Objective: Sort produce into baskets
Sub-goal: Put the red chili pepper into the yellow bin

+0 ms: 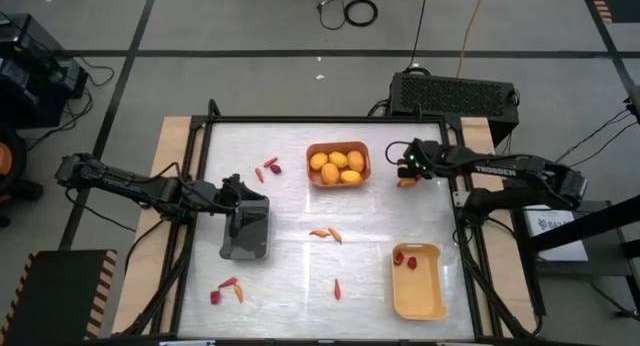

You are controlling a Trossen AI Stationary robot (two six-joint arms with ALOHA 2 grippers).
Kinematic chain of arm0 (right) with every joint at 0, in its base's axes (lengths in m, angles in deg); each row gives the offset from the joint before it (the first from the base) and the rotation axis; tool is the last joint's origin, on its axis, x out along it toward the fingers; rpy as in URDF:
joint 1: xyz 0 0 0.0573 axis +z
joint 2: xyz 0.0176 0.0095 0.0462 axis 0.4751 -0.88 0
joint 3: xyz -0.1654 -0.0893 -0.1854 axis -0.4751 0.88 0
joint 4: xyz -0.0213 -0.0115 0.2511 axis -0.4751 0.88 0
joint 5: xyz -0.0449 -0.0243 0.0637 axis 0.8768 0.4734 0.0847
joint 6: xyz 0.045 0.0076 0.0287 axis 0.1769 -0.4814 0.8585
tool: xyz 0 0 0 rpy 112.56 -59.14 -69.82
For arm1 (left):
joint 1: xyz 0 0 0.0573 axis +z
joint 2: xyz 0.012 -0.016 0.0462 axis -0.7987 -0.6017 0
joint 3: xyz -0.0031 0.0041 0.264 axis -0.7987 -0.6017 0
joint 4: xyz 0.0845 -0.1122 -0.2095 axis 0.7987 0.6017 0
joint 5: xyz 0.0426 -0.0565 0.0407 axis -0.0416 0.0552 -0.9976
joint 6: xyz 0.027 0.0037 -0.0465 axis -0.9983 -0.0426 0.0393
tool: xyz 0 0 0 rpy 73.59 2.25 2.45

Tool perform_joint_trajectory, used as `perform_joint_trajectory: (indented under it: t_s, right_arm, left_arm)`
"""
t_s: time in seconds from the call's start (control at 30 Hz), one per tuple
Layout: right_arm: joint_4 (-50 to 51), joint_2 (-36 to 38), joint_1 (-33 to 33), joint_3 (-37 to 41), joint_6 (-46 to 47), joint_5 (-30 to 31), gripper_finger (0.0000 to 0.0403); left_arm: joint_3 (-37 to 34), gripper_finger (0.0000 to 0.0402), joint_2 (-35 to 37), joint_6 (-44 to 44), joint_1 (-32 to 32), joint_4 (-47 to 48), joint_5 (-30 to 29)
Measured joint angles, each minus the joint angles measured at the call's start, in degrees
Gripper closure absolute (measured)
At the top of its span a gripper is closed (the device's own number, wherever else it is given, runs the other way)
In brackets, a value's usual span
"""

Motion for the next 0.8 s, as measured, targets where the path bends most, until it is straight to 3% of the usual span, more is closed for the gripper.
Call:
perform_joint_trajectory:
  t_s: [0.6,0.8]
  right_arm:
    - [-4.5,0.0,0.0,4.9,1.1,0.4,0.031]
    - [-4.7,0.0,0.2,2.0,-0.7,-1.5,0.0327]
  left_arm:
    - [0.0,0.0107,0.0,0.0,0.0,0.5,0.3]
    - [0.0,0.0107,0.0,-0.1,0.0,0.5,0.3]
